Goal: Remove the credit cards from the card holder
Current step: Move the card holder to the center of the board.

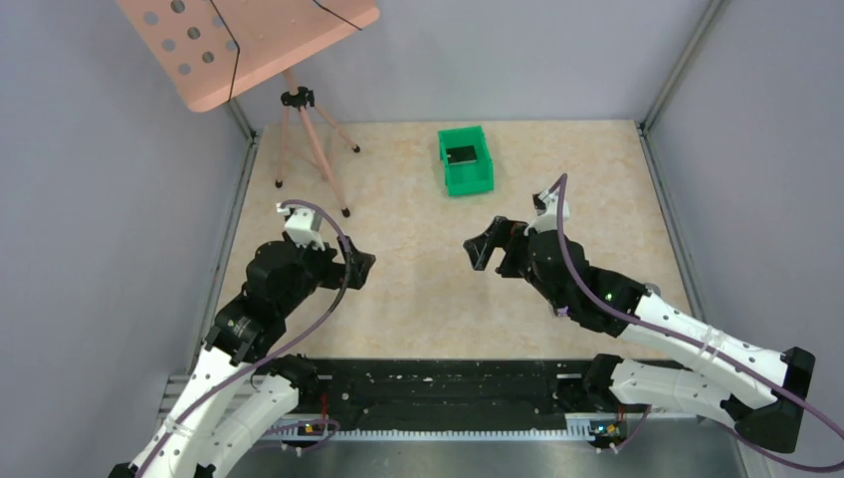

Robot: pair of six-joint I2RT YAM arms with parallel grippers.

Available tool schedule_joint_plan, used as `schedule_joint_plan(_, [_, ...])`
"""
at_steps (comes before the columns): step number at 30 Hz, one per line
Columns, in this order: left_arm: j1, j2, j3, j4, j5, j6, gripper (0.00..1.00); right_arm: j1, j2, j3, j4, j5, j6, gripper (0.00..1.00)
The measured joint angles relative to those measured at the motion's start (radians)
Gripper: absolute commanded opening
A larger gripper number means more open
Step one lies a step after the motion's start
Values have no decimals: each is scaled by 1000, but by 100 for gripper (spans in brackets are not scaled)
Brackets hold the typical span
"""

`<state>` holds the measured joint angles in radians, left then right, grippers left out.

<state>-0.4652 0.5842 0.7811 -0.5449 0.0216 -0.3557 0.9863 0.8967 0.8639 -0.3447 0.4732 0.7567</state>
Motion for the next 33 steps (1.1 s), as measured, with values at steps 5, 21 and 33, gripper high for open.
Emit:
schedule_joint_plan(5, [0, 0, 0, -5, -78, -5, 96, 0, -10, -7, 0, 0, 5, 99])
schedule_joint_plan(21, [35, 279, 89, -170, -555, -81, 85, 0, -165, -74, 7, -29, -39, 98])
schedule_joint_plan(33, [546, 627, 190, -157, -319, -130, 87, 0, -320, -138, 71, -205, -191, 98])
